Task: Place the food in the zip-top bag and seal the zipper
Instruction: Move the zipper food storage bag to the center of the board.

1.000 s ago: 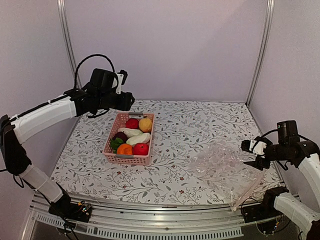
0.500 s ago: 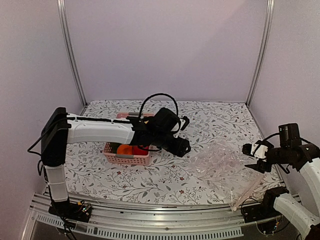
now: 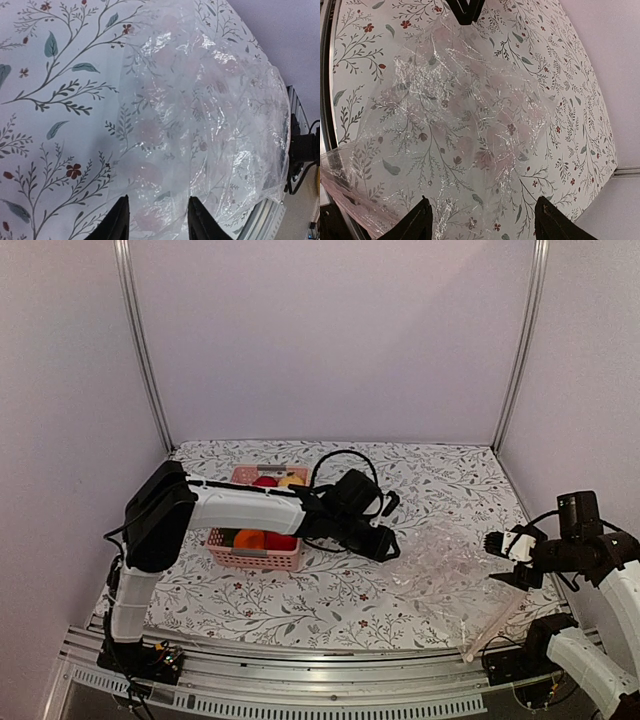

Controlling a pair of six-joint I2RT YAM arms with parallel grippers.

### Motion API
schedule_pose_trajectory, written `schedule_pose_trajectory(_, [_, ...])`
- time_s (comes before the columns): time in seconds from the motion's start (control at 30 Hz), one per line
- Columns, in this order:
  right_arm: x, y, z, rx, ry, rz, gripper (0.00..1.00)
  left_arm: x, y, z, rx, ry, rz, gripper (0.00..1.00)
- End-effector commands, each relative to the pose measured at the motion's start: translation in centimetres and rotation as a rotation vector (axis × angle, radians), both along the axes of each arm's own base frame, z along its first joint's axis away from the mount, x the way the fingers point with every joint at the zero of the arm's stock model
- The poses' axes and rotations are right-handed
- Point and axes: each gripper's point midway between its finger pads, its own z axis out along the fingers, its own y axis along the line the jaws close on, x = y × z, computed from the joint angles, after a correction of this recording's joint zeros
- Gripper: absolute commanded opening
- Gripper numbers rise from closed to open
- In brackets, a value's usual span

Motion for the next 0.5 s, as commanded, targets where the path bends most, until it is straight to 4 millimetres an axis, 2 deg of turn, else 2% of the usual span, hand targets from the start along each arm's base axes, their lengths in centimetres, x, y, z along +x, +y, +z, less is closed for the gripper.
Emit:
schedule_pose_trajectory(0.0, [-0.6, 0.3, -0.2, 0.011, 0.021, 0.017, 0.69, 0.0, -0.5, -0.8, -0.001, 0.037, -0.019, 0.35])
schedule_pose_trajectory(0.07, [-0.6, 0.3, -0.2, 0.013, 0.022, 0.017, 0.69, 0.2, -0.4, -0.8, 0.004, 0.026, -0.023, 0.28])
schedule_pose_trajectory(0.2, [-0.6, 0.5, 0.0, 0.025, 0.021, 0.024, 0.68, 1.4, 0.2, -0.3, 0.015, -0.031, -0.029, 0.00])
schedule_pose_trajectory(0.27, [-0.7, 0.7, 0.1, 0.033, 0.022, 0.033, 0.68, 3.0, 0.9, 0.2, 0.031, -0.097, -0.031, 0.00])
schedule_pose_trajectory(0.47, [-0.1, 0.9, 0.4, 0.017, -0.002, 0.075, 0.63, 10.0, 4.6, 1.9, 0.225, -0.426, -0.081, 0.00])
